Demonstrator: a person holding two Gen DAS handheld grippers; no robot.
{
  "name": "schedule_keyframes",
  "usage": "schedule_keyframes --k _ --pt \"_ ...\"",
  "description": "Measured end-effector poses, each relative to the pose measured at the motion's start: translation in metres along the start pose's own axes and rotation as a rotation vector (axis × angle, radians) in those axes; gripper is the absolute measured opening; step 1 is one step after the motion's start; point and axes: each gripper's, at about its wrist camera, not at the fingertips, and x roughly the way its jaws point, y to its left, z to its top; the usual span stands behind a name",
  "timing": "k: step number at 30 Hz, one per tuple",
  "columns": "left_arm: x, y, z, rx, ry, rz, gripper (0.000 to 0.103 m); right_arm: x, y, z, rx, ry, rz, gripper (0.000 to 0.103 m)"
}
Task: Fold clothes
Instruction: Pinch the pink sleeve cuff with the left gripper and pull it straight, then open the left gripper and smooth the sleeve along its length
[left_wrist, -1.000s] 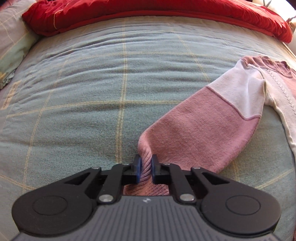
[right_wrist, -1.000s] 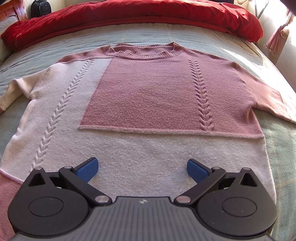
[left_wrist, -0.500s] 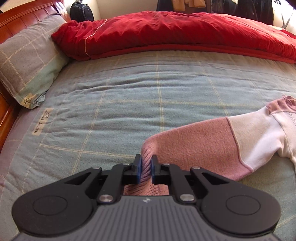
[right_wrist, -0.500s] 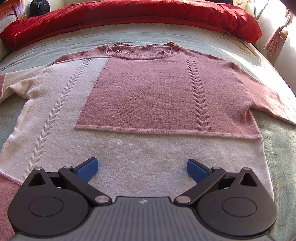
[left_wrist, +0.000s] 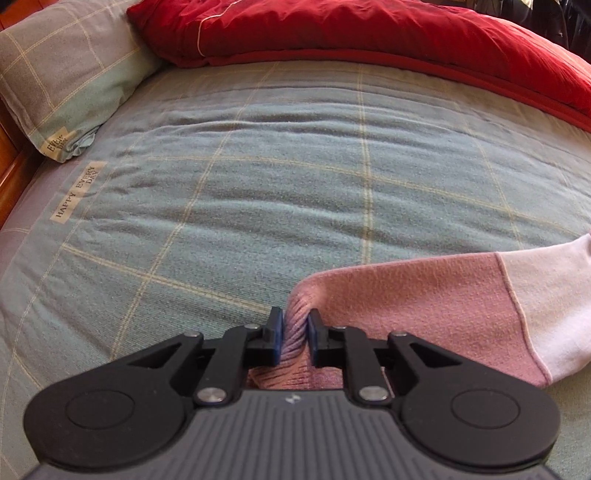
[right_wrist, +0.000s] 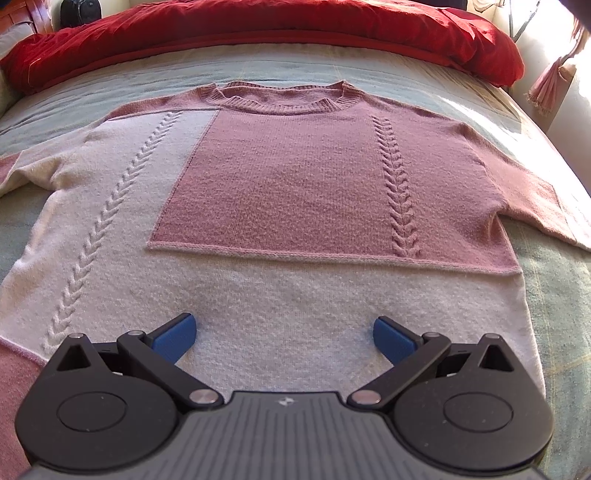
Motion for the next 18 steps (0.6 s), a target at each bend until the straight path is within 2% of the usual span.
schedule_keyframes --k 2,4,8,11,17,18 --pt "-0.006 0.009 0.001 -0.054 -0.01 -0.007 0.023 0.0 0.0 0.0 0.0 0.003 -0.001 0.103" --pt "-0.012 0.018 0.002 -0.107 -0.02 -0.014 0.034 0.0 0.0 0.001 0.0 0.004 0.001 0.103" --pt "-0.026 0.036 -0.003 -0.189 -0.042 0.06 0.035 -0.002 0.001 -0.001 0.006 0.003 0.005 0.103" --pt "-0.033 0.046 -0.011 -0.248 -0.047 0.057 0.036 -0.004 0.002 -0.003 0.003 0.006 0.015 0.103" --pt "-0.03 0.025 -0.019 -0.252 -0.087 -0.142 0.042 -0.005 0.003 -0.004 0.005 0.011 0.008 0.103" --pt "-0.025 0.021 -0.019 -0.255 -0.089 -0.163 0.046 -0.005 0.004 -0.004 0.001 0.011 0.004 0.103"
